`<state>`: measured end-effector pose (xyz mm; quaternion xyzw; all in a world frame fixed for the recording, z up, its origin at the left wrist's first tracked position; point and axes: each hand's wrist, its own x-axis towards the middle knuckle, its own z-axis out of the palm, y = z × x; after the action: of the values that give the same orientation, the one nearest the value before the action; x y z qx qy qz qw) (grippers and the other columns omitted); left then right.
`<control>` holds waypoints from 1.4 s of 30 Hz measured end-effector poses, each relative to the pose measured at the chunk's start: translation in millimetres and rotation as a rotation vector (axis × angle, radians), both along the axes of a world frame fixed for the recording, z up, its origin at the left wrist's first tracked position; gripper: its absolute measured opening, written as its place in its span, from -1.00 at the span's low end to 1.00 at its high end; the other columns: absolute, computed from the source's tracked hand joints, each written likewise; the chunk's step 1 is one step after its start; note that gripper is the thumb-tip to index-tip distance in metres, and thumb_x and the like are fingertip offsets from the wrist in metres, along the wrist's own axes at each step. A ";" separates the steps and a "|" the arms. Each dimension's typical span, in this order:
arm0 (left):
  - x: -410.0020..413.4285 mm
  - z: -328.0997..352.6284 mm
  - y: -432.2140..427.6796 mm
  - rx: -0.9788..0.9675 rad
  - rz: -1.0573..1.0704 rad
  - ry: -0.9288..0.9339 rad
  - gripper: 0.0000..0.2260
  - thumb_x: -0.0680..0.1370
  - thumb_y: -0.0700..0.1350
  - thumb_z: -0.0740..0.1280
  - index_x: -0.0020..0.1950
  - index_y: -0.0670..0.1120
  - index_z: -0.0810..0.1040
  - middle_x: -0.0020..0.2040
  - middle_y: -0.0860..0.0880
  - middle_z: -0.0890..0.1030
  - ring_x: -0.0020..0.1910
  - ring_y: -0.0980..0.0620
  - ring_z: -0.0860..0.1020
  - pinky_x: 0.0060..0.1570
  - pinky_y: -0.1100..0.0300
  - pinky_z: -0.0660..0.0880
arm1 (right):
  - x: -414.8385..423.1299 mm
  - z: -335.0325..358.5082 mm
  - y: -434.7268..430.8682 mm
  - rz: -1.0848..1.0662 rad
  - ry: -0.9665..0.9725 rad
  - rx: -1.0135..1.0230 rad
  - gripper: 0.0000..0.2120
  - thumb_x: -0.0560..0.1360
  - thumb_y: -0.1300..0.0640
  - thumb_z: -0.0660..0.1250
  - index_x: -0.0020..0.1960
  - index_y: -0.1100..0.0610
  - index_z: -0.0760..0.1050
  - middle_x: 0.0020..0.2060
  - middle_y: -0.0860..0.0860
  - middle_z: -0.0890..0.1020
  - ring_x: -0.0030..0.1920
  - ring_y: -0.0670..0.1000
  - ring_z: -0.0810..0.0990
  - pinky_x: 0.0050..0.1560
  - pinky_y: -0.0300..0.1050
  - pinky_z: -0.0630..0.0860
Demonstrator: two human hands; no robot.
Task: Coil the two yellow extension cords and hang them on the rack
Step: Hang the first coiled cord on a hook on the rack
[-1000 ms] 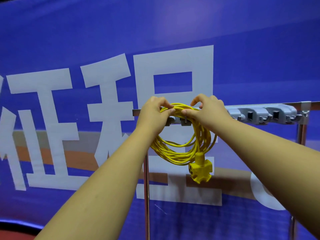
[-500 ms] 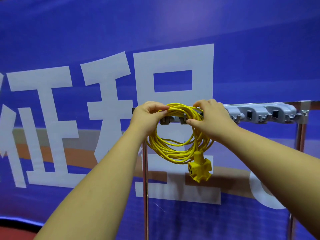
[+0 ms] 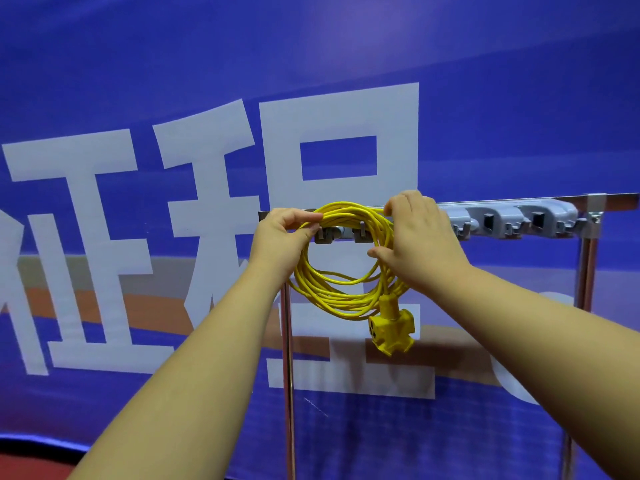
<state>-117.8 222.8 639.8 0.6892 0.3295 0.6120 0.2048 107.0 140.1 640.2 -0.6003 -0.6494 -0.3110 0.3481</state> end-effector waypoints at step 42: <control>-7.2 -27.5 -27.9 0.141 0.376 0.683 -0.24 0.62 -0.28 0.24 0.66 0.31 0.06 0.05 -0.04 0.37 -0.12 -0.02 0.47 -0.18 0.06 0.56 | -54.7 -52.4 -47.5 0.581 1.355 -0.536 -0.58 0.60 0.08 0.51 0.12 0.49 0.59 -0.26 0.28 0.65 -0.40 0.04 0.68 -0.32 -0.08 0.70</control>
<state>-125.0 194.9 612.3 0.7932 0.4561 0.3955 -0.0801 52.2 92.6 587.8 -0.5287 -0.4792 0.3939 0.5793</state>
